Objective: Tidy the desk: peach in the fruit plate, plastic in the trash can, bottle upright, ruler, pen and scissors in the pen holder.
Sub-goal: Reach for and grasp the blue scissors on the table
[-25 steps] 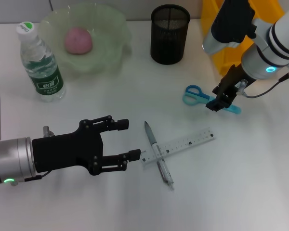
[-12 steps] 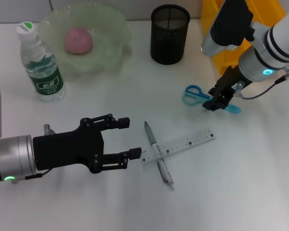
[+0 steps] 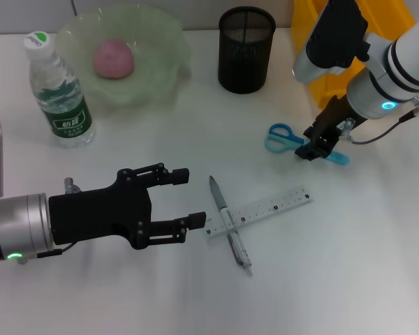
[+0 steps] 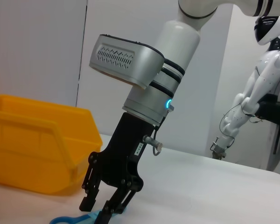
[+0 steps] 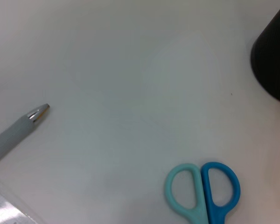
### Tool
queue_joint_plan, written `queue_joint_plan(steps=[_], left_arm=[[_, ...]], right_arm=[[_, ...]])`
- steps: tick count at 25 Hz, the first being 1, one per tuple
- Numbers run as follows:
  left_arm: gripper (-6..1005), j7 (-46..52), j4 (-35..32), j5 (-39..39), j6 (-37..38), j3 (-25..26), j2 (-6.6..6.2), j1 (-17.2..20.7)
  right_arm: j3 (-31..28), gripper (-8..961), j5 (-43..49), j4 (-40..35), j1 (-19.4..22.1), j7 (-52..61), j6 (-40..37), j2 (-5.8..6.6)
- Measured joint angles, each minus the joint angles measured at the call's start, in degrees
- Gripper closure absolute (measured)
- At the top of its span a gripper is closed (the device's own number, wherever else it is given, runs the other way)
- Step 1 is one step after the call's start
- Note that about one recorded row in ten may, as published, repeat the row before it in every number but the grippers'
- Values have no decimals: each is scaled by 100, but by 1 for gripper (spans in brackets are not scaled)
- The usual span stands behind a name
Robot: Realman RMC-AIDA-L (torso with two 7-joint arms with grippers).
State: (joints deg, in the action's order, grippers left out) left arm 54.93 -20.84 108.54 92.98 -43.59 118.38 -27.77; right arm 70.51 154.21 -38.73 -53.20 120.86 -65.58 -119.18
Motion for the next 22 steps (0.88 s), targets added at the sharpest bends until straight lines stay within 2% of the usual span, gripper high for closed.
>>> queue_joint_plan(steps=[14,22], left_arm=[[214,1,-19,-25,-6,9,0,-18],[214,1,-26,-36,-10,12,0,-18]], right_arm=[[-42,737,-7,-38,26,-1,-71,9],[-78,790,-365,-799,245,0,-611,28]])
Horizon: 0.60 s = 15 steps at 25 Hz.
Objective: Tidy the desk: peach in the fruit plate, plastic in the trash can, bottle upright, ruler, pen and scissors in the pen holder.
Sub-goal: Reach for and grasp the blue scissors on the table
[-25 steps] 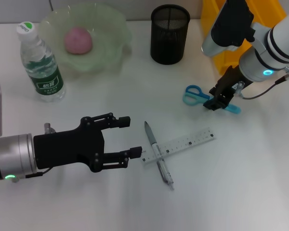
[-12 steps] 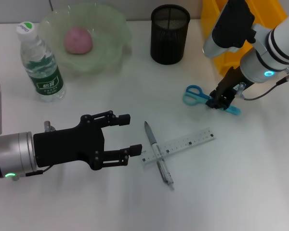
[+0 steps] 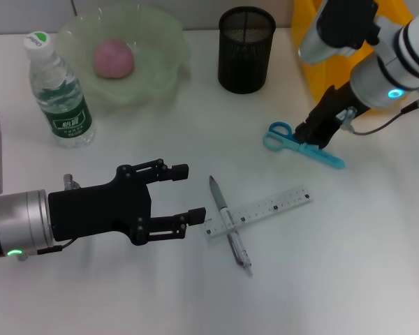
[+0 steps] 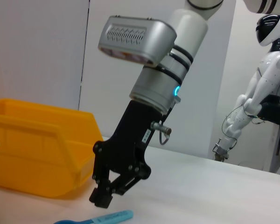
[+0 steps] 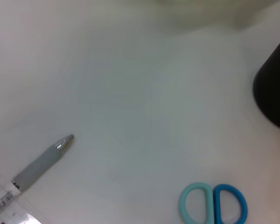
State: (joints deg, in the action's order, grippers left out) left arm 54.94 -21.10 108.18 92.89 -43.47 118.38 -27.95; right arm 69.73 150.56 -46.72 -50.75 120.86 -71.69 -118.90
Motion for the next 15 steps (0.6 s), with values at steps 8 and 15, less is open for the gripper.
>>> queue_joint_plan(steps=[8,15], left_arm=[[214,0,-7,0,-25,14,0,-25],[214,0,25,1,-53,14,-4,-62]], right_arm=[[-51,883,4,-172,19,224,-108,13],[-57,796,230,243,-236,433,-71,26]])
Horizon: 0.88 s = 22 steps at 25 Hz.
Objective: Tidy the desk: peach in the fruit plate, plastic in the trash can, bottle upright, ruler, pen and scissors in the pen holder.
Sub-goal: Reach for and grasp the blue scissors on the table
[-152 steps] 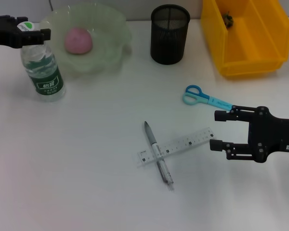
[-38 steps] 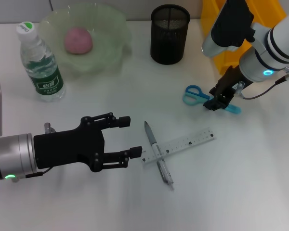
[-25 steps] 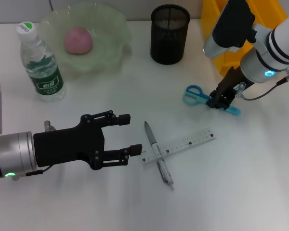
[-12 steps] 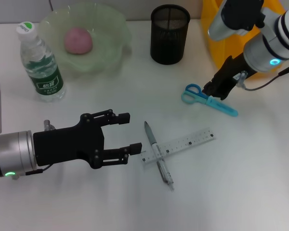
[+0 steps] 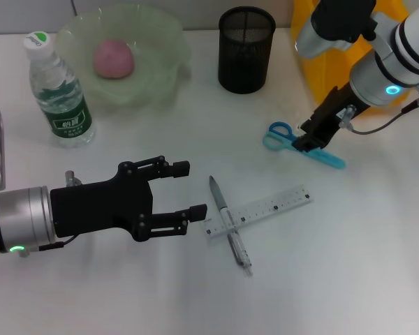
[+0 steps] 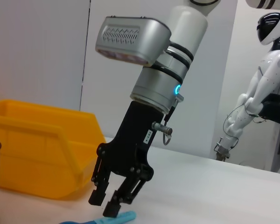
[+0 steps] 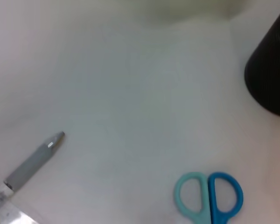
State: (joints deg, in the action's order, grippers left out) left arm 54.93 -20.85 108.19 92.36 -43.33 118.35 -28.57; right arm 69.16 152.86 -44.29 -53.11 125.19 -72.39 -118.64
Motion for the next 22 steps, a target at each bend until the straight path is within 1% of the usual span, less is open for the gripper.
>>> queue_joint_plan(steps=[4,10,16,22], left_arm=[[214,0,8,-2,-11,0,7,0],[214,0,11,-8,-16,0,6,1],[214,0,11,-9,-17,0,5,24],[214,0,11,-9,-17,0,11,51]], right_arm=[[2,635,225,160,-115,103,9,-6],[26,577,415,254,-232,185,-47,-1],[62,578,505,577,-400,214,3,-14],[36,580,545,683,-411,228,101,-22]])
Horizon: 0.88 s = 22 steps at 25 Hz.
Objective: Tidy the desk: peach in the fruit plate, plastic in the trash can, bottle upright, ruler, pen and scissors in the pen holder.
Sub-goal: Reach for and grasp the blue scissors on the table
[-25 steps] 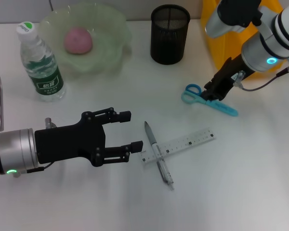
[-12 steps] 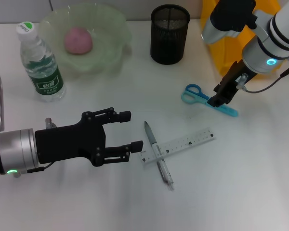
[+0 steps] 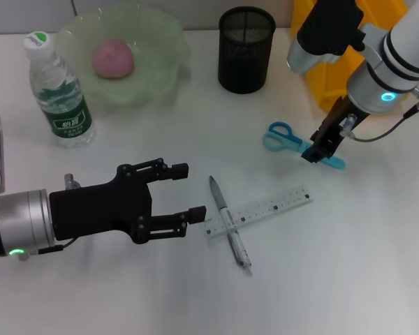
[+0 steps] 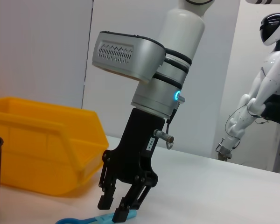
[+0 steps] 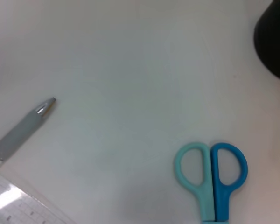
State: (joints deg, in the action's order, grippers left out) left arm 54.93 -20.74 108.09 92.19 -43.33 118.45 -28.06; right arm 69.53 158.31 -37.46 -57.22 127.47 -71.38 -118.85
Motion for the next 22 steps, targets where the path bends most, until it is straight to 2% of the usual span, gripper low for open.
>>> queue_joint_plan(steps=[22], left_arm=[[214,0,0,1,12,-5,2,11]], right_arm=[[26,636,25,115,94,75,142,-6]])
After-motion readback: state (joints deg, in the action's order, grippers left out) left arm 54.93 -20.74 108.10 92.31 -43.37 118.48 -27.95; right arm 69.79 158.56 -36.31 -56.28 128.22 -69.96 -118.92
